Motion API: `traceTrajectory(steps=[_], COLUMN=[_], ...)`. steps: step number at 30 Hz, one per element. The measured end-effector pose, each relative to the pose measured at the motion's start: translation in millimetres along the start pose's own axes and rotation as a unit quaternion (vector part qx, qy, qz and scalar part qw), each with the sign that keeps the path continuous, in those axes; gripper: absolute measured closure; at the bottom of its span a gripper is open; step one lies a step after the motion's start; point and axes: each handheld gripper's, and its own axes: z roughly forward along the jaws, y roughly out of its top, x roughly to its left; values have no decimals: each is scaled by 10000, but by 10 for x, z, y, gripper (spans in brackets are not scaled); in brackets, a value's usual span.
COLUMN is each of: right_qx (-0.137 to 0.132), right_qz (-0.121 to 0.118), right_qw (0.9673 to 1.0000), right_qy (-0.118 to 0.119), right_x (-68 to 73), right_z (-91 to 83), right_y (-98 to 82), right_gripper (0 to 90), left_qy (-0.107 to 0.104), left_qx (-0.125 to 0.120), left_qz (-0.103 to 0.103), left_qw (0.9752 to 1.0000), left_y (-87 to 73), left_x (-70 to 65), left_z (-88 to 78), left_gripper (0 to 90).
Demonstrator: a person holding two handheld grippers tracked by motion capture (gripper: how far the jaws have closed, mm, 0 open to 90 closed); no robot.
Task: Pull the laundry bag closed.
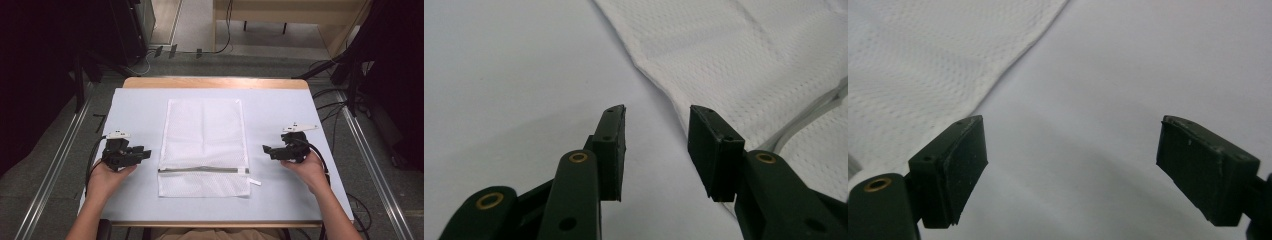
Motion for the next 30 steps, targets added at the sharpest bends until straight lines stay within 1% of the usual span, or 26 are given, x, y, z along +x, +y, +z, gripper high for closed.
traceTrajectory(steps=[1, 2, 3, 4, 5, 6, 8, 9, 10, 11, 12, 13, 14, 15, 16, 18, 21, 22, 23, 25, 26, 28, 30], right_qx=[32, 61, 61, 72, 67, 73, 72, 65, 63, 75, 93, 93, 148, 176, 168, 175, 164, 165, 165, 154, 143, 117, 118], right_qz=[14, 20, 20, 29, 14, 5, 10, 4, -26, -17, -51, -51, -197, -217, -299, -349, -345, -338, -316, -288, -248, -252, -216], right_qw=[10000, 10000, 10000, 9999, 9999, 9999, 9999, 9999, 9999, 9999, 9999, 9999, 9997, 9996, 9994, 9992, 9992, 9992, 9993, 9995, 9996, 9996, 9997], right_qy=[65, 75, 75, 119, 116, 87, 86, 106, 90, 84, 100, 100, 81, 91, 97, 111, 94, 90, 59, 57, 59, 55, 72], right_x=[6, 11, 11, 19, 24, 36, 40, 65, 70, 79, 85, 85, 110, 116, 121, 126, 127, 129, 131, 130, 134, 135, 142], right_z=[-5, -7, -7, -6, -7, -7, -7, -9, -8, -8, -4, -4, 9, 6, 8, 3, -1, -4, -11, -21, -25, -30, -43], right_y=[1, 3, 3, 6, 7, 10, 12, 13, 13, 13, 13, 13, -1, -4, -9, -14, -15, -16, -21, -23, -24, -28, -33], right_gripper=[135, 135, 135, 135, 135, 136, 136, 136, 136, 138, 148, 148, 196, 210, 226, 251, 260, 262, 270, 282, 294, 297, 323], left_qy=[-20, -77, -77, -104, -163, -161, -173, -184, -221, -323, -323, -465, -556, -554, -519, -487, -458, -403, -408, -407, -408, -405, -417], left_qx=[33, 110, 110, 162, 182, 272, 296, 316, 341, 378, 378, 369, 329, 294, 311, 355, 381, 379, 384, 339, 359, 337, 357], left_qz=[-14, -17, -17, -15, -13, -26, -47, -87, -143, -211, -211, -228, -99, -52, -11, -17, -27, -57, -55, -70, -48, -51, -56], left_qw=[10000, 9999, 9999, 9998, 9997, 9995, 9994, 9993, 9991, 9985, 9985, 9980, 9979, 9980, 9982, 9982, 9982, 9985, 9984, 9986, 9985, 9986, 9985], left_y=[1, 3, 3, 4, 4, 12, 15, 18, 20, 21, 21, 21, 24, 26, 30, 33, 33, 34, 37, 40, 45, 46, 53], left_x=[-2, -3, -3, -8, -11, -15, -15, -8, 5, 14, 14, 11, -10, -26, -34, -38, -31, -26, -16, -14, -8, -6, 0], left_z=[4, 9, 9, 13, 19, 22, 23, 23, 25, 25, 25, 24, 12, 7, 4, 12, 23, 26, 26, 29, 27, 32, 35], left_gripper=[603, 604, 604, 604, 603, 592, 555, 518, 500, 504, 518, 518, 516, 509, 494, 489, 468, 468, 450, 443, 440, 430, 419])
